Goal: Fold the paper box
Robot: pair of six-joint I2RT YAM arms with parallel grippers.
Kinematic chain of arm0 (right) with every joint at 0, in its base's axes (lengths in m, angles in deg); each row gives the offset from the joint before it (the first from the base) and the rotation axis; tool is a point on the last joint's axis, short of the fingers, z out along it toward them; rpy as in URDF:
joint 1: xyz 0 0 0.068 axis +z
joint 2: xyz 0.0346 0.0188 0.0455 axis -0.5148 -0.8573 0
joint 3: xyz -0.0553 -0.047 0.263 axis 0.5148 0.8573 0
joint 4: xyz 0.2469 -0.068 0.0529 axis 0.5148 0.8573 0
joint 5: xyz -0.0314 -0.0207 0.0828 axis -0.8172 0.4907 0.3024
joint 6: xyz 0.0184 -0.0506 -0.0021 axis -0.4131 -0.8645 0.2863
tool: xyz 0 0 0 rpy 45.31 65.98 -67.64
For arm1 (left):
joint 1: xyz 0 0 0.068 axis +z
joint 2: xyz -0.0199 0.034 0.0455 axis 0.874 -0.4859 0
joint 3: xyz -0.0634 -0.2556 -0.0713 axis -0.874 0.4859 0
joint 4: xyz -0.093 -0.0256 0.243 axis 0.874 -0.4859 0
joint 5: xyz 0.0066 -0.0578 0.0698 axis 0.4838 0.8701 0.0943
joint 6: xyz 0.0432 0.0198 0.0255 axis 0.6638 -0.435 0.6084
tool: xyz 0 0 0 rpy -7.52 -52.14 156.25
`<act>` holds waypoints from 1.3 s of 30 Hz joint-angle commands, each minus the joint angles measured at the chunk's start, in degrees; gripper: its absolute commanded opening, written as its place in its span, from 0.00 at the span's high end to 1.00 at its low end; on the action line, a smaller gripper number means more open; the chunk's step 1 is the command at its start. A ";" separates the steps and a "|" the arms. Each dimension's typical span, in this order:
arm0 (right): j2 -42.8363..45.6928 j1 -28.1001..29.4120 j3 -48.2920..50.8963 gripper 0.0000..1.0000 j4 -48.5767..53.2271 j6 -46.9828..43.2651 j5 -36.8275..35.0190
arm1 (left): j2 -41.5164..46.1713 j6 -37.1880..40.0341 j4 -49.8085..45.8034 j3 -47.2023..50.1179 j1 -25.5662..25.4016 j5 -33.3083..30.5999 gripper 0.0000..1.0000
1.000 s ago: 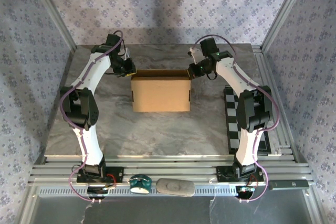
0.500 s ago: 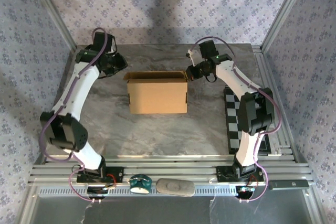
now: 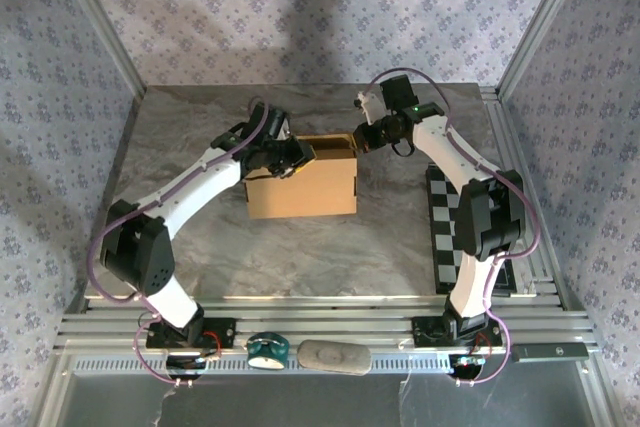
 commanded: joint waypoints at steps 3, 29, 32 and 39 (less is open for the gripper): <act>2.33 0.50 0.63 1.00 -0.39 -1.17 0.85 | 0.40 -7.69 -2.21 -2.54 0.26 -3.52 0.70; 6.12 2.32 3.94 1.00 -2.88 0.04 2.52 | -1.41 -27.06 -2.53 1.53 4.39 -11.19 0.63; 6.78 2.73 4.67 1.00 -2.94 0.24 2.52 | -2.42 -27.07 -1.19 1.23 4.75 -10.94 0.66; 7.30 3.26 4.87 1.00 -2.74 2.17 1.30 | -4.53 -27.02 -0.97 -0.36 4.46 -10.52 0.71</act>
